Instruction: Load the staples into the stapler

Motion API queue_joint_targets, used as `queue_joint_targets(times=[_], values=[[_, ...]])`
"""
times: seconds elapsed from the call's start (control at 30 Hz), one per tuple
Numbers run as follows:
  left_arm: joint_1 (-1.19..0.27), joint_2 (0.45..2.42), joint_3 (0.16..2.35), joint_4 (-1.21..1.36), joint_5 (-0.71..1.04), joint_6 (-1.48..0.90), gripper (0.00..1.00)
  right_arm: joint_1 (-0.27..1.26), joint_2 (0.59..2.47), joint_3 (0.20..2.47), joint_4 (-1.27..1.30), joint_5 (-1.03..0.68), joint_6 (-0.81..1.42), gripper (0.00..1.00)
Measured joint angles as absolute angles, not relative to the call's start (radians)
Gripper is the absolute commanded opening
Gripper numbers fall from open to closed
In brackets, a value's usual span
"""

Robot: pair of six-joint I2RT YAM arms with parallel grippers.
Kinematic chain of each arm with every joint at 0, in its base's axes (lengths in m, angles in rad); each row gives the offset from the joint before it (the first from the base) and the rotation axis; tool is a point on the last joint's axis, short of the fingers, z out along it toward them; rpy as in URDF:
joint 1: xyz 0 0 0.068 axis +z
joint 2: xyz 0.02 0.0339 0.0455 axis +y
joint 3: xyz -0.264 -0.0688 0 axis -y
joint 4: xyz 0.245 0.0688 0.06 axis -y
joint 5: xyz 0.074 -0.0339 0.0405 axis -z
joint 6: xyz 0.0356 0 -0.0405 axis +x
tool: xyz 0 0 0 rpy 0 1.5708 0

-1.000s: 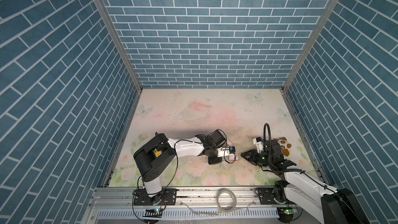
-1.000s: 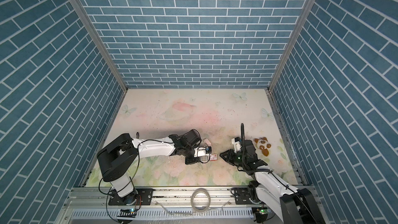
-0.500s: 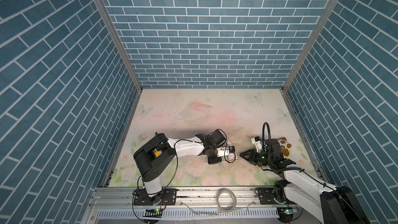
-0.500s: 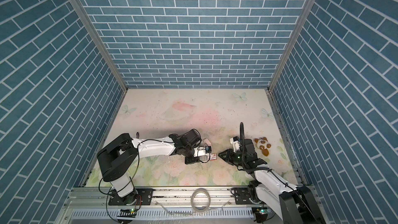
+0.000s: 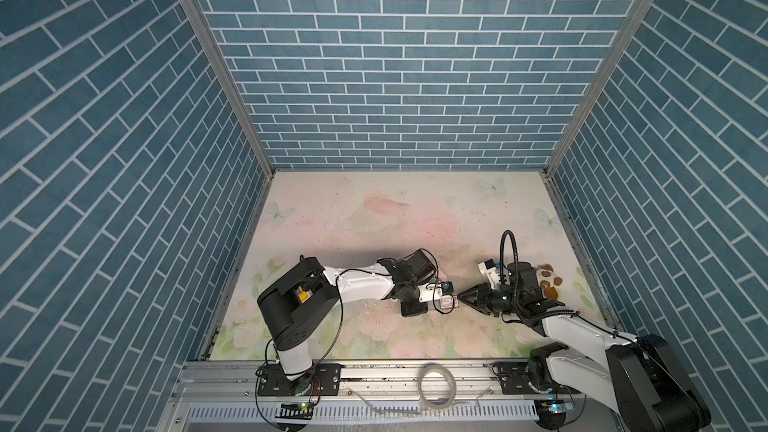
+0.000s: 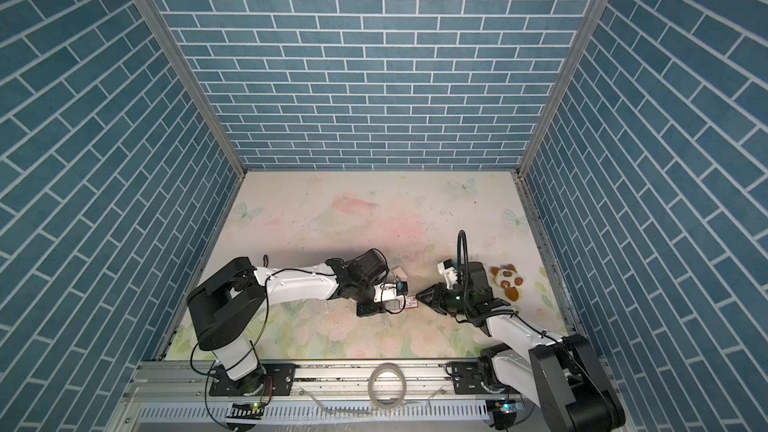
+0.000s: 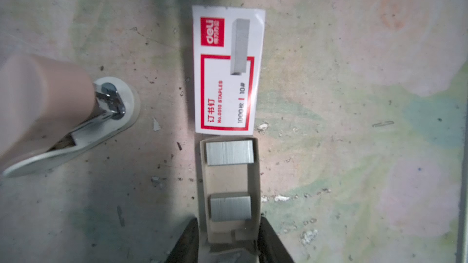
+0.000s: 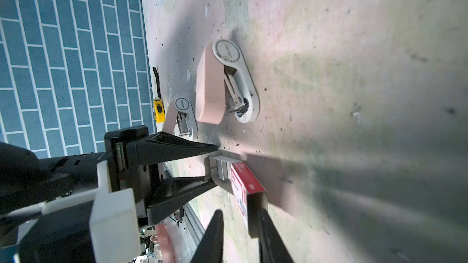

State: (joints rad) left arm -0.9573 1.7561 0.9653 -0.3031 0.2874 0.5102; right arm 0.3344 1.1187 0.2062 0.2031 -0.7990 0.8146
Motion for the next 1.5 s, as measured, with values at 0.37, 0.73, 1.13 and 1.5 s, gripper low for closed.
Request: queue_joint_targets(times=[0.37,0.73,1.13,1.5], values=[[-0.957,1.756,0.966,-0.304,0.285,0.509,0.39,0.338,1.196,0.207,0.261,-0.830,0.812,0.20],[-0.957,1.756,0.966,-0.306,0.284,0.509,0.39,0.345,1.259,0.209,0.278,-0.838,0.805,0.14],[-0.957,1.756,0.969,-0.315,0.278,0.510,0.39,0.347,1.264,0.218,0.264,-0.819,0.784,0.00],[-0.957,1.755,0.972,-0.324,0.277,0.508,0.47,0.347,1.169,0.218,0.164,-0.754,0.757,0.00]])
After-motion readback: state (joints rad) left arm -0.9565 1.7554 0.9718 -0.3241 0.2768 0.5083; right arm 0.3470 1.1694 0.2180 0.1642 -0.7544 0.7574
